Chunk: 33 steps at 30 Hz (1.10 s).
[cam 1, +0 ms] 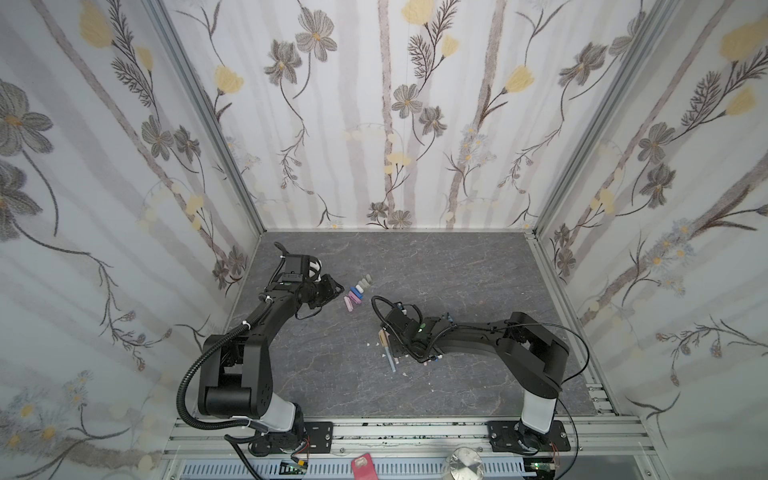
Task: Open the pen caps
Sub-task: 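Lift the green-capped pen with the right gripper while the left swings toward it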
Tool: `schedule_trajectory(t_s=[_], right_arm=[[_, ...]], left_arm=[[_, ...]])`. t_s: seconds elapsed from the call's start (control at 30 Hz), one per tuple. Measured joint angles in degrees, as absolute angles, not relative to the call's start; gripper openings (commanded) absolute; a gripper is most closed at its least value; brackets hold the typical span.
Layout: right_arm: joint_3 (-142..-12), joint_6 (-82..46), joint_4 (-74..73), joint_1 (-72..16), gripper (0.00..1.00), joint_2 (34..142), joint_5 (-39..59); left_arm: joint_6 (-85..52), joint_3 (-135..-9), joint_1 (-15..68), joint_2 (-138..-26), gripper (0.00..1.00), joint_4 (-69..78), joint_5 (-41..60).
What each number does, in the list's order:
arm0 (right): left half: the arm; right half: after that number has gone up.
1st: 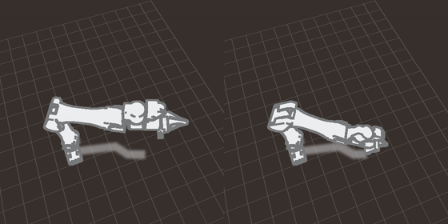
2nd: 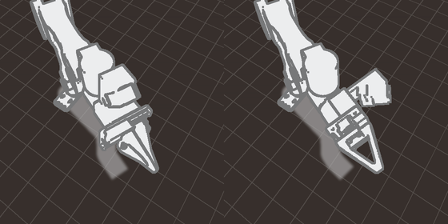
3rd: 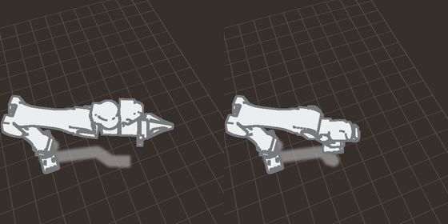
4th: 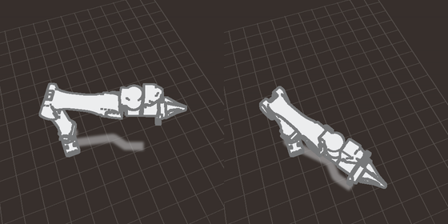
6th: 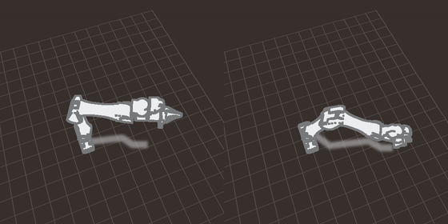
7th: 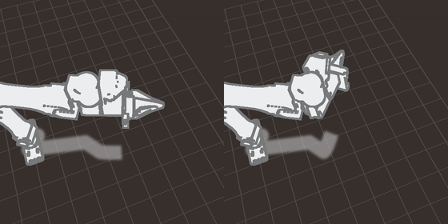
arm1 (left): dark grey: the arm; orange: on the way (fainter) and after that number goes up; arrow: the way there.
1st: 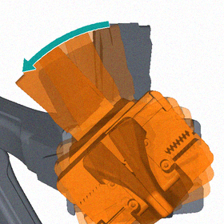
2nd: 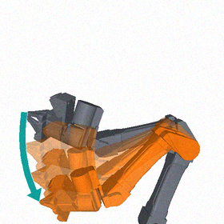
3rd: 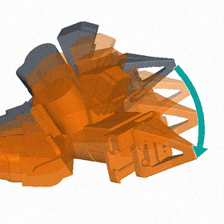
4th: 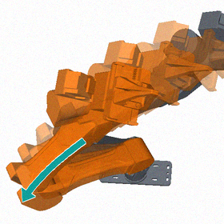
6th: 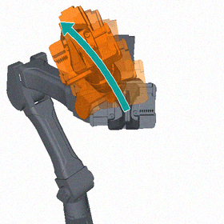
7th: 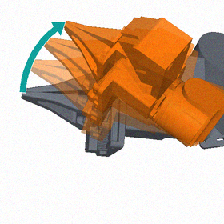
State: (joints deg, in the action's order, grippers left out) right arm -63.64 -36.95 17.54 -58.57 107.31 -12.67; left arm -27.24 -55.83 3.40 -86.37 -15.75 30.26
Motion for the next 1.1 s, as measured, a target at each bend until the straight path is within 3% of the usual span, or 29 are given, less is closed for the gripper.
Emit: schedule_trajectory(t_s=[0.2,1.1], right_arm=[[-62.9,-35.4,19.5,-57.8,0.00,104.4,-10.2],[-58.8,-32.8,16.8,-49.4,0.00,87.8,-0.6]], left_arm=[[-28.0,-55.5,4.7,-84.5,0.33,-16.2,30.7],[-37.6,-57.1,25.8,-89.8,0.36,-9.2,30.5]])
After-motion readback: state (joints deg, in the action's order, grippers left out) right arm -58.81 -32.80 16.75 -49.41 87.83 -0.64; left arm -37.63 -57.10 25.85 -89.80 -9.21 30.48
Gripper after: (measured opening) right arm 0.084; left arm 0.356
